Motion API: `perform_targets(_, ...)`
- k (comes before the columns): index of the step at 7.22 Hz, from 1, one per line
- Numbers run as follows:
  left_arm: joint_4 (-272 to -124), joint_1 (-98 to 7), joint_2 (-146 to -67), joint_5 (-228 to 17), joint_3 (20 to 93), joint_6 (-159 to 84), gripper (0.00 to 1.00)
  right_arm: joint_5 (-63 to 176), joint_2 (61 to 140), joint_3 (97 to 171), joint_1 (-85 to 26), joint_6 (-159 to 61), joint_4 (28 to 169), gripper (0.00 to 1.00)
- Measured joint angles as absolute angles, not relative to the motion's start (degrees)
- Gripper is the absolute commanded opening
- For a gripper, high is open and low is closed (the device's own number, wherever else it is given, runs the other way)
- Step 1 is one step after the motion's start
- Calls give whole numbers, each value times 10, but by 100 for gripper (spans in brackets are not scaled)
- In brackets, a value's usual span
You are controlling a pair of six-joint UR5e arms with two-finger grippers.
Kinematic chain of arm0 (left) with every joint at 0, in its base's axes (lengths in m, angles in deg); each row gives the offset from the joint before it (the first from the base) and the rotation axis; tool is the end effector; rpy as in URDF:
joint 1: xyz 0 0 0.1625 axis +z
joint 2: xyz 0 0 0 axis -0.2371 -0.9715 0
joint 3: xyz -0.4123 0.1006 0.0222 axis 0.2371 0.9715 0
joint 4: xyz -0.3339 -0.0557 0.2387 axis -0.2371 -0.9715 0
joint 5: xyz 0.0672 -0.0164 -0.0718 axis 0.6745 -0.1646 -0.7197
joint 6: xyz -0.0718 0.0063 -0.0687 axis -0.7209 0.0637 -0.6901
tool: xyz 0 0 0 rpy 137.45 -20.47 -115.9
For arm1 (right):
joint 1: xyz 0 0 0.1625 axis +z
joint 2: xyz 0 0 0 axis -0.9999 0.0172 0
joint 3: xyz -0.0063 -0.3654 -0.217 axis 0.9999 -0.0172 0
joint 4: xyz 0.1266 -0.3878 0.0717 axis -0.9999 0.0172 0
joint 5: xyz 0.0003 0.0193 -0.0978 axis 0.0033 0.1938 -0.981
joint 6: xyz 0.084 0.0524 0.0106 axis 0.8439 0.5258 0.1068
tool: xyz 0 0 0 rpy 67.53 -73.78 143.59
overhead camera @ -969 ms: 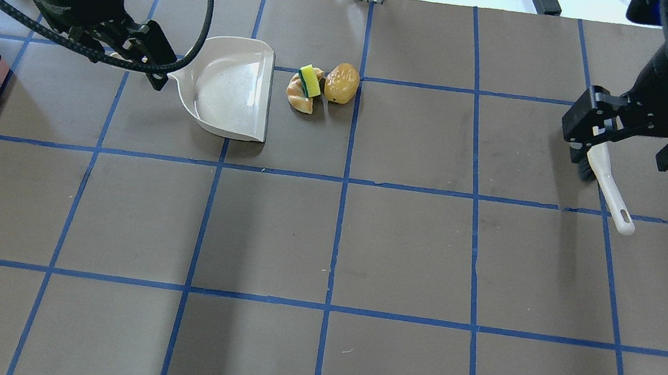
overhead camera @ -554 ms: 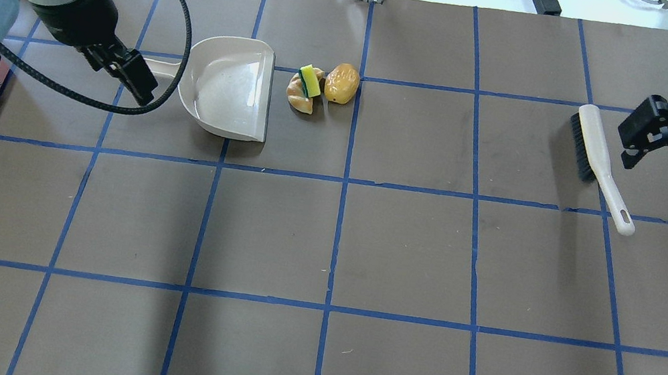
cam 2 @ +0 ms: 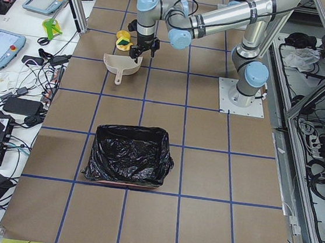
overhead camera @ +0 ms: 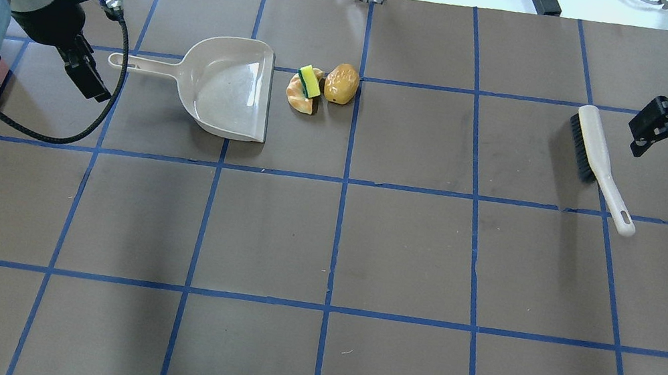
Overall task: Sweep and dump trash into bin
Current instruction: 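Grasp the dustpan handle with the left gripper while the right gripper grasps the brush handle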
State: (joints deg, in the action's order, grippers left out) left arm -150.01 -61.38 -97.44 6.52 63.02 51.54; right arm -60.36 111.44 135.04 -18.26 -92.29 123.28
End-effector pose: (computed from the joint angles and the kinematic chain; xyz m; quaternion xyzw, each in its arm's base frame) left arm 0.0145 -0.5711 0.3662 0.4961 0.8677 -0.0202 0.0230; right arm -0.0609 -0.5586 0.3914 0.0654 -0.9972 -0.0249 0.0252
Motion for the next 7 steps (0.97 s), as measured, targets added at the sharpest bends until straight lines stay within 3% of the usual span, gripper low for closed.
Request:
perform_targets(3,-1466,-613,-1040,68,602,733,98,-605,1054,1397,-188,-942,1322,100)
perform_targets(7,-1469,-617,-1128,32,519,768,98,-610,996,1420,-209,-963,1365,99)
